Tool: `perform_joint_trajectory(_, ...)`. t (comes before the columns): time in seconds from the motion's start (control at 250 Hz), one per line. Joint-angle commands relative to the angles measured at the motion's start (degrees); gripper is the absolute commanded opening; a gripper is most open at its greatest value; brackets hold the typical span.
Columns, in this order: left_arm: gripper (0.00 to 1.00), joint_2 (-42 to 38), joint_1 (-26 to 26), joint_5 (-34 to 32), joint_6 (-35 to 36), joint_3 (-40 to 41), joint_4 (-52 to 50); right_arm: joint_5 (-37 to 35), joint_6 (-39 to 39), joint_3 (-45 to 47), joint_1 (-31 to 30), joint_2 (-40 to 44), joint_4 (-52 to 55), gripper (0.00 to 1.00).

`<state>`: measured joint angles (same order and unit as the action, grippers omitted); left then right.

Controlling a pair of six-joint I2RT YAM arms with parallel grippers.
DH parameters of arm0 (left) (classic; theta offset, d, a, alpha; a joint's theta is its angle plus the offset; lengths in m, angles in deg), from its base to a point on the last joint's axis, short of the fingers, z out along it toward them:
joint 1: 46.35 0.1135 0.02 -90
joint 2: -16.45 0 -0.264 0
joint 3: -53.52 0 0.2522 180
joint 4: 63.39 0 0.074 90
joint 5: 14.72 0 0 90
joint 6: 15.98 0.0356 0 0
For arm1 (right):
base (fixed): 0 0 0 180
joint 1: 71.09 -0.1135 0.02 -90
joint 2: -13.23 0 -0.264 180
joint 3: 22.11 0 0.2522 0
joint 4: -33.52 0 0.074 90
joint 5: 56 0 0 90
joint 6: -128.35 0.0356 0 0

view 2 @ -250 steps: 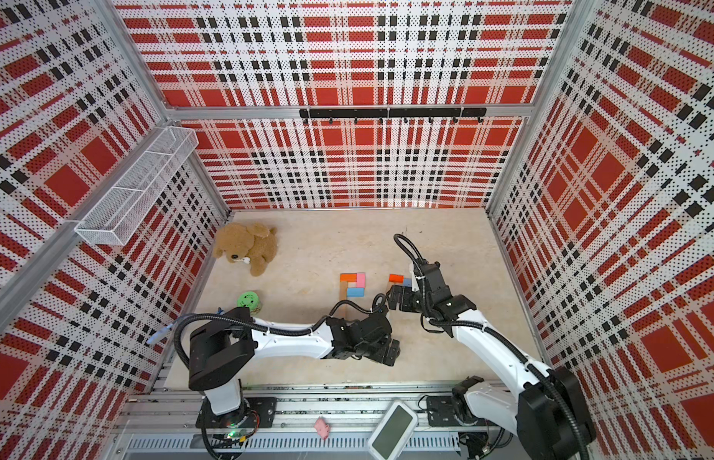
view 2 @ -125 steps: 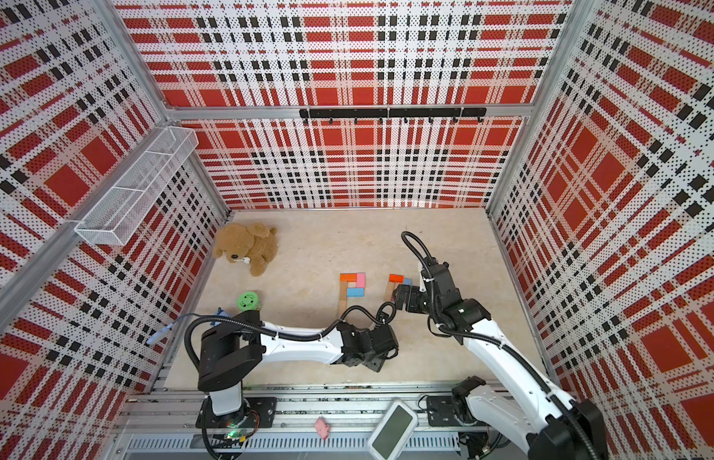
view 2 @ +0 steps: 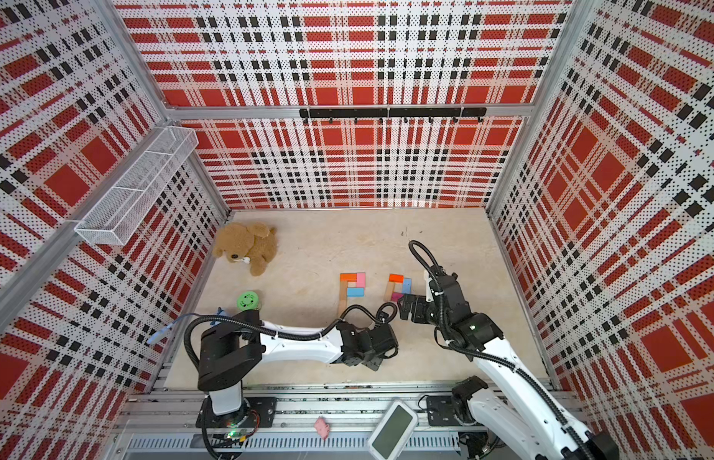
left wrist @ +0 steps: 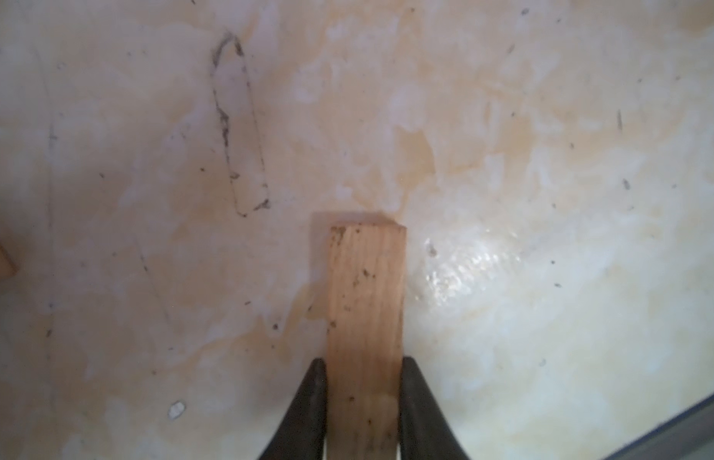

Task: Assemble the letter p with building blocks
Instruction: Pick up the building block from the center of the board, then assemble the building block at the center of the board.

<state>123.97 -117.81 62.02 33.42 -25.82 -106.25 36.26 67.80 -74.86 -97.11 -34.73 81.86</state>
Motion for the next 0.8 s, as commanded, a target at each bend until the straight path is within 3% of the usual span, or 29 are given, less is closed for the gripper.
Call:
perform_joint_trajectory(0.0,0.17,-0.81,3.28,0.78,1.37,-1.50,0.73,-3.19,-1.02,1.60,-0.26,1.17,-2.00,1.00)
perform_joint_trajectory(0.352,0.14,6.73,8.26,5.51,2.19,-11.27,-1.04,-6.35,-0.80,2.61,-0.26,4.93,-1.63,1.00)
perform_joint_trajectory(0.796,0.13,12.81,9.26,3.32,-0.04,-19.47,-5.04,-5.28,-1.35,2.72,-0.26,5.04,-2.31,1.00)
